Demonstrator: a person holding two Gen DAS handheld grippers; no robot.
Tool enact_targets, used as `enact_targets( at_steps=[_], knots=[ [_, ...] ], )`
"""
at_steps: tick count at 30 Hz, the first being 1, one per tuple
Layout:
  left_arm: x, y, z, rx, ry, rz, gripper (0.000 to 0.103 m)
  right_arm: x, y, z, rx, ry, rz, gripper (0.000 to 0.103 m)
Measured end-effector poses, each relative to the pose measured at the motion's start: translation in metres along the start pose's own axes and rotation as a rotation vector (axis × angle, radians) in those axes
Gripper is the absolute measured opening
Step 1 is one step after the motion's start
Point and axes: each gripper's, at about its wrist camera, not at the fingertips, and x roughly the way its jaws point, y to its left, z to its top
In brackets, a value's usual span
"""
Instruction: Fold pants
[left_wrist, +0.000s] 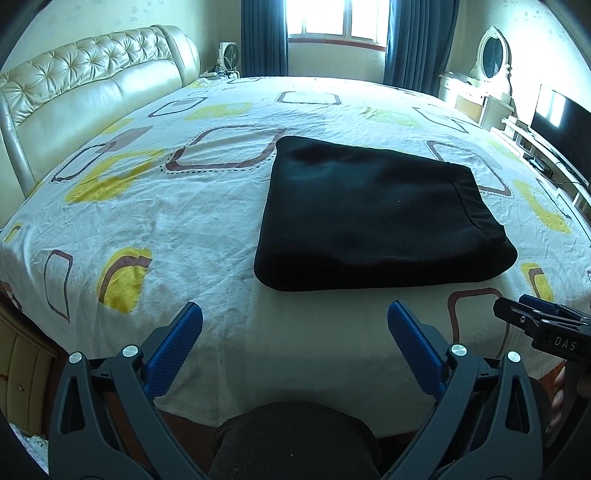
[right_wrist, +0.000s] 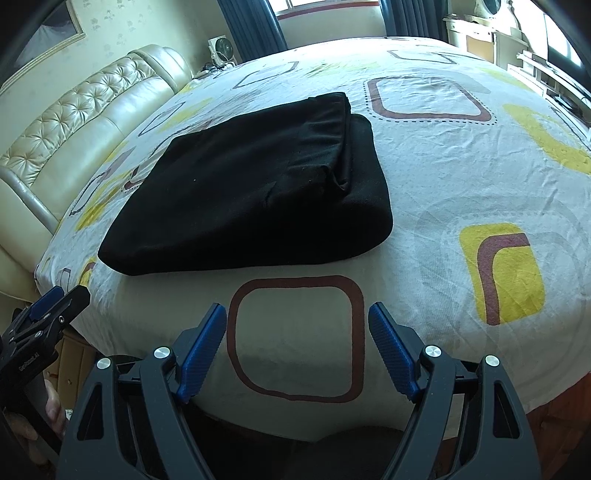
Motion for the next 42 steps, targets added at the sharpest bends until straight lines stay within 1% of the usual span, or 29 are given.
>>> enact_targets(
  at_steps=[4, 8, 22, 26, 28, 30, 31, 32, 33, 34, 36, 38, 40, 42],
  knots=[
    [0.000, 0.000, 0.000, -0.005, -0.001, -0.007, 0.100, 0.001, 0.000, -0.001, 0.004, 0.007, 0.001, 0.078],
    [0.000, -0.001, 0.000, 0.001, -0.001, 0.008, 0.100, 0.002, 0.001, -0.001, 0.005, 0.011, 0.002, 0.078],
    [-0.001, -0.002, 0.000, 0.008, 0.000, 0.010, 0.100, 0.004, 0.002, -0.003, 0.005, 0.023, 0.004, 0.078],
    [-0.001, -0.004, 0.001, 0.011, 0.003, 0.030, 0.100, 0.005, 0.003, -0.005, 0.006, 0.029, 0.004, 0.078],
    [0.000, -0.007, 0.003, 0.014, 0.011, 0.063, 0.100, 0.005, 0.004, -0.005, 0.006, 0.031, 0.006, 0.078],
    [-0.003, -0.008, 0.007, -0.006, -0.005, 0.145, 0.100, 0.005, 0.004, -0.006, 0.006, 0.031, 0.008, 0.078],
    [-0.007, -0.009, 0.009, -0.010, -0.020, 0.173, 0.100, 0.005, 0.004, -0.005, 0.006, 0.031, 0.009, 0.078],
    [-0.012, -0.009, 0.011, -0.007, -0.049, 0.143, 0.100, 0.005, 0.004, -0.005, 0.008, 0.031, 0.011, 0.078],
    [-0.018, -0.008, 0.015, 0.006, -0.082, 0.059, 0.100, 0.005, 0.004, -0.006, 0.011, 0.034, 0.014, 0.078],
    [-0.024, -0.008, 0.020, 0.020, -0.109, -0.006, 0.100, 0.006, 0.003, -0.006, 0.015, 0.039, 0.018, 0.078],
    [-0.030, -0.007, 0.030, 0.040, -0.134, -0.029, 0.100, 0.002, 0.001, -0.003, 0.027, 0.043, 0.034, 0.078],
    [-0.029, 0.003, 0.045, 0.018, -0.136, -0.063, 0.100, -0.009, 0.000, 0.007, 0.044, 0.014, 0.070, 0.078],
    [-0.015, 0.022, 0.062, -0.004, -0.123, -0.049, 0.100, -0.022, -0.002, 0.026, 0.044, -0.033, 0.093, 0.078],
    [0.010, 0.049, 0.082, -0.013, -0.114, 0.000, 0.100, -0.032, -0.010, 0.056, 0.035, -0.100, 0.084, 0.078]
  ],
)
